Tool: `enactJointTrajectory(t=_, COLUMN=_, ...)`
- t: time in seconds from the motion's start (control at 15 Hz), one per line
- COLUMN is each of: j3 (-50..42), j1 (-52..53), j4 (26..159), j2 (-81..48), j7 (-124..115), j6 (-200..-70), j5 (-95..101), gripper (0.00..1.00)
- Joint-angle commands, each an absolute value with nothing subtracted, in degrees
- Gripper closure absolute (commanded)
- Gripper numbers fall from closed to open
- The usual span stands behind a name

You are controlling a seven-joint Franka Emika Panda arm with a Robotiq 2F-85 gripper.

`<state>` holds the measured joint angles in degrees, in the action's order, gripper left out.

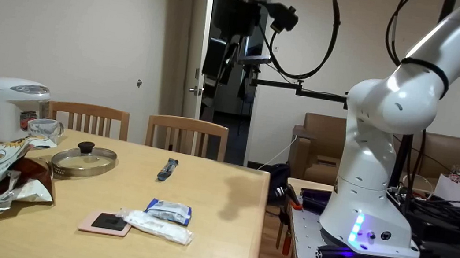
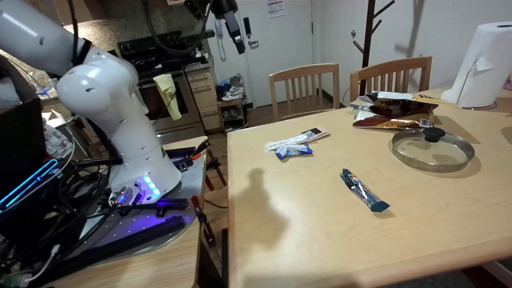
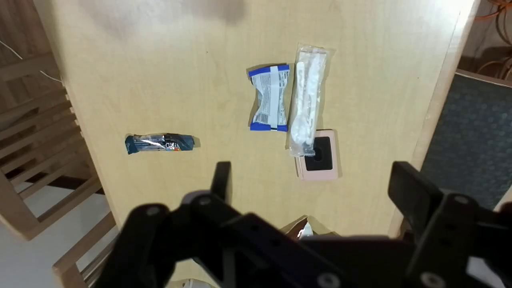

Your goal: Pick the packet on the right and move it to the left

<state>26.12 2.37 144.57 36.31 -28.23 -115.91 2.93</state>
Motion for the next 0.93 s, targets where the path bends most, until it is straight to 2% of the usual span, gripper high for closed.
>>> enactJointTrajectory(t=0.0, j3=24.64, j1=4.1, j4=144.45, j2=35.77, j7=-29.21, j6=-115.73, j5=4.09, gripper=0.0)
enactJointTrajectory(t=0.87, j3=23.82, j1=2.28, j4=143.76, j2=33.18, j7=-30.13, j6=-120.39, j5=6.7, gripper=0.0)
